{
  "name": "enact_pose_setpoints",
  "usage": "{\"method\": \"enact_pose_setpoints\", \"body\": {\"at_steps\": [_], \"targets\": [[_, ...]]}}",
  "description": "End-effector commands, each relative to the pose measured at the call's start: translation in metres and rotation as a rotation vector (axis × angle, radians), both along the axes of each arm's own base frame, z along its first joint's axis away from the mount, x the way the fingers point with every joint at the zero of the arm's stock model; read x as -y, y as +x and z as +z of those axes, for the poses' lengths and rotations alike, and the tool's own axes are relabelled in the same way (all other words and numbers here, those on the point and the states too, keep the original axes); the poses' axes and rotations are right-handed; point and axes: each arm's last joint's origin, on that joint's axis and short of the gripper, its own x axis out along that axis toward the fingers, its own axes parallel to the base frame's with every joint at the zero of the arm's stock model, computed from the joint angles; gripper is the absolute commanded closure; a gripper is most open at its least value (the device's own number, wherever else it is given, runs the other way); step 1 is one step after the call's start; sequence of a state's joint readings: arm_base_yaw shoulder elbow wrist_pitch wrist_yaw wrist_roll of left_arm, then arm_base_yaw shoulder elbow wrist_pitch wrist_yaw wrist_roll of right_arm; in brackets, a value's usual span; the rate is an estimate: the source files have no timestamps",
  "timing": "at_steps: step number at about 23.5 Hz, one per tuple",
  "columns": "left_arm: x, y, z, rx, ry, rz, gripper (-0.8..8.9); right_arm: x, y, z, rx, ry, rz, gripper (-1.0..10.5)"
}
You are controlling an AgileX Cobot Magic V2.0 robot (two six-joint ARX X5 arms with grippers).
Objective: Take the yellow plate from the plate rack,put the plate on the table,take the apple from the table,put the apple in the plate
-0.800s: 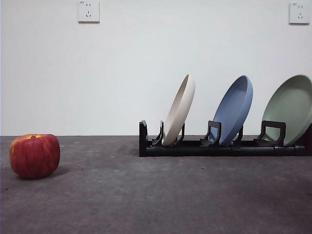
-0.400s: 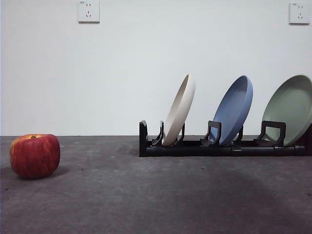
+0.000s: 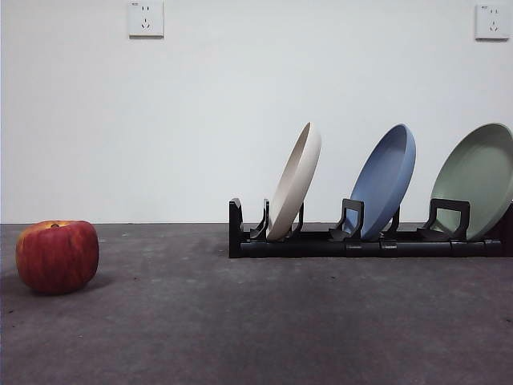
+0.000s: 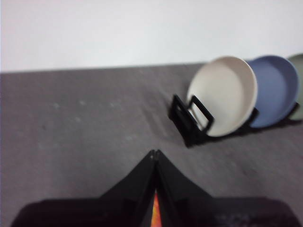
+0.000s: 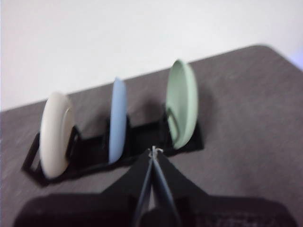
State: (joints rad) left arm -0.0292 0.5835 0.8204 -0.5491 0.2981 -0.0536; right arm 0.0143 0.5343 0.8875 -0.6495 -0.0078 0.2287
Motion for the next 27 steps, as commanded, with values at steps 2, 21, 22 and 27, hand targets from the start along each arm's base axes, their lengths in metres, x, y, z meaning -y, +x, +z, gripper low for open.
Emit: {"method": "enact_pose_setpoints", "body": {"at_steps": [2,21,22,27], "targets": [[0.002,0.013,0.021,-0.073,-0.020,-0.045,8.18,-0.003,0.009,0.004,-0.072,0.037,0.088,9.5],[0.046,0.150,0.018,-0.392,-0.216,-0.561,8.18,-0.015,0.048,-0.020,-0.383,0.161,0.519,9.5],[0.054,0.162,0.018,-0.399,-0.210,-0.583,8.18,-0.015,0.049,-0.020,-0.389,0.163,0.518,9.5],[0.095,0.219,0.017,-0.418,-0.189,-0.673,8.18,-0.015,0.050,-0.021,-0.395,0.164,0.518,9.5]]}}
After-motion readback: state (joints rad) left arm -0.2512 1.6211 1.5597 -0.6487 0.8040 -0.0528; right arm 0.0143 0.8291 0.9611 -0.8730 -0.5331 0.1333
